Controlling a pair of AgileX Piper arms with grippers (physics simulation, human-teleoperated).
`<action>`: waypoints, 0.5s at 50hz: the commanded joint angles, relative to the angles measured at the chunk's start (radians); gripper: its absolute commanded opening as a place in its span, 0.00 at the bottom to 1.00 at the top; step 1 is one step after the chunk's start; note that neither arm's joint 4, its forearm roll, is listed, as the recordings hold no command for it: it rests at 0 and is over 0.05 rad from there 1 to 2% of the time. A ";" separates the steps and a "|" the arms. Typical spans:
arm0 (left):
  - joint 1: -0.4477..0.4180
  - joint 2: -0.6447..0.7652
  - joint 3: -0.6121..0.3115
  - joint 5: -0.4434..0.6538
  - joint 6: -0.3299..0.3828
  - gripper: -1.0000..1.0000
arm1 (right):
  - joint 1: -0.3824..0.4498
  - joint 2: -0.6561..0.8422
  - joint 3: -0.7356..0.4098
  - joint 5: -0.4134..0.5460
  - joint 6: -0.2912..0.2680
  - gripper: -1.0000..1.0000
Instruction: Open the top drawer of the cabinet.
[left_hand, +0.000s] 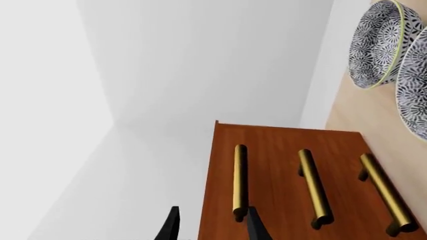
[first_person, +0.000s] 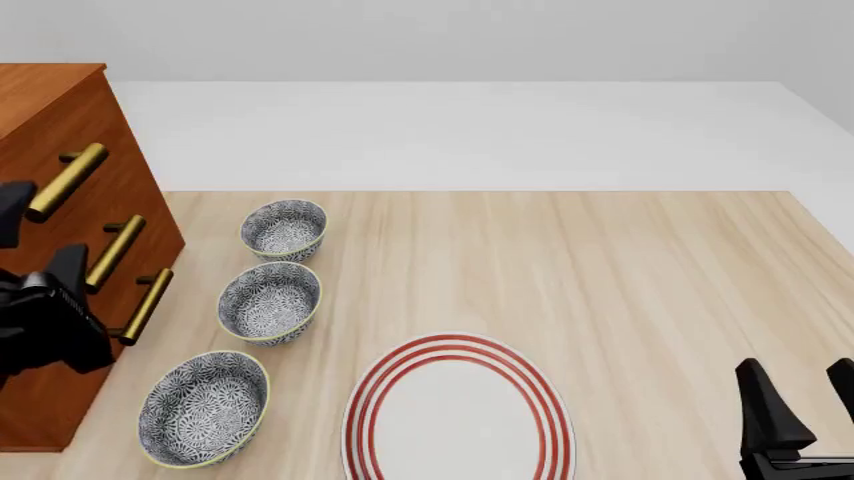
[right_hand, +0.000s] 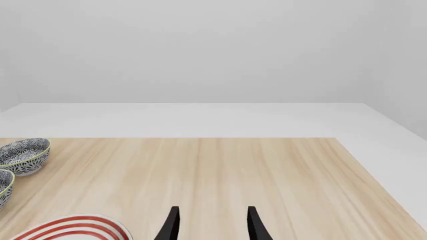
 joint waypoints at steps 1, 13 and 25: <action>0.017 0.054 -0.017 -0.024 0.006 1.00 | 0.000 0.000 0.000 0.000 0.000 1.00; 0.018 0.096 -0.010 -0.052 0.019 1.00 | 0.000 0.000 0.000 0.000 0.000 1.00; 0.025 0.131 -0.010 -0.069 0.030 1.00 | 0.000 0.000 0.000 0.000 0.000 1.00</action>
